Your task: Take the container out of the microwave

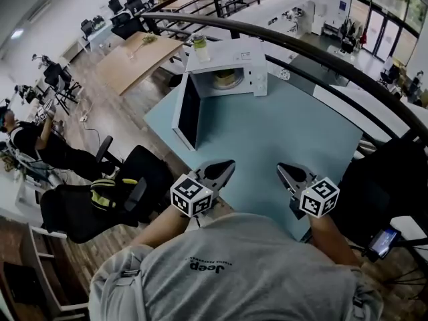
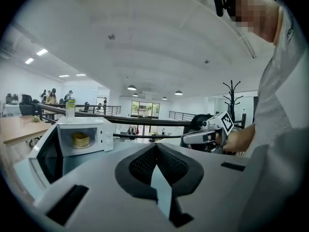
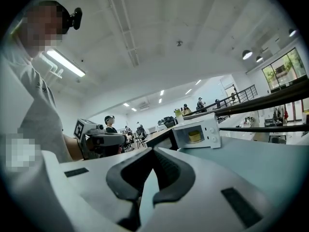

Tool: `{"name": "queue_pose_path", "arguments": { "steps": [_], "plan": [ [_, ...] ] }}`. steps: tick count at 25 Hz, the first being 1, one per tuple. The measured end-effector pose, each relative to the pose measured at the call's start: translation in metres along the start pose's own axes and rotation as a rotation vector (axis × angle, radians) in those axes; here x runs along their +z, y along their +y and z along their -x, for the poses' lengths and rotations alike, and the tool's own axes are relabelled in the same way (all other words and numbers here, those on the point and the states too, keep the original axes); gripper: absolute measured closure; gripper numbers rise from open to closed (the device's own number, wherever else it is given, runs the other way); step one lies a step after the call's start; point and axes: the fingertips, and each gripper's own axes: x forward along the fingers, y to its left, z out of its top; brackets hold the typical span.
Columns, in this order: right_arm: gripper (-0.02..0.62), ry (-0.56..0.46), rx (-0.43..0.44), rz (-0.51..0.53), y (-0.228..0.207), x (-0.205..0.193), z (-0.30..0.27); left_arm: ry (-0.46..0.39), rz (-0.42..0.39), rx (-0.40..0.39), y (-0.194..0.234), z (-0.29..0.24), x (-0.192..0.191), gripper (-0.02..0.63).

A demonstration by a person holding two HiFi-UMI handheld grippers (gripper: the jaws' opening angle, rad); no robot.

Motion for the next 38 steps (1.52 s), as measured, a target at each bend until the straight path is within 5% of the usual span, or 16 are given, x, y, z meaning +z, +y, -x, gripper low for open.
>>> {"name": "queue_pose_path", "arguments": {
  "steps": [10,16,22,31,38],
  "plan": [
    [0.578,-0.004,-0.083,-0.033,-0.075,0.009,-0.013,0.054,-0.022,-0.082,0.04,-0.09,0.006,0.597],
    [0.578,0.026,-0.154,-0.031,-0.109,0.016,-0.054,0.098,-0.012,-0.159,0.099,-0.16,-0.007,0.598],
    [0.578,0.073,-0.224,-0.071,-0.147,0.005,-0.084,0.163,-0.062,-0.141,0.166,-0.239,-0.027,0.597],
    [0.578,0.095,-0.21,-0.072,-0.177,0.007,-0.139,0.293,-0.205,0.063,0.289,-0.301,-0.057,0.598],
    [0.578,0.096,-0.192,-0.068,-0.191,0.012,-0.177,0.385,-0.428,0.296,0.393,-0.316,-0.073,0.598]
  ]
}}
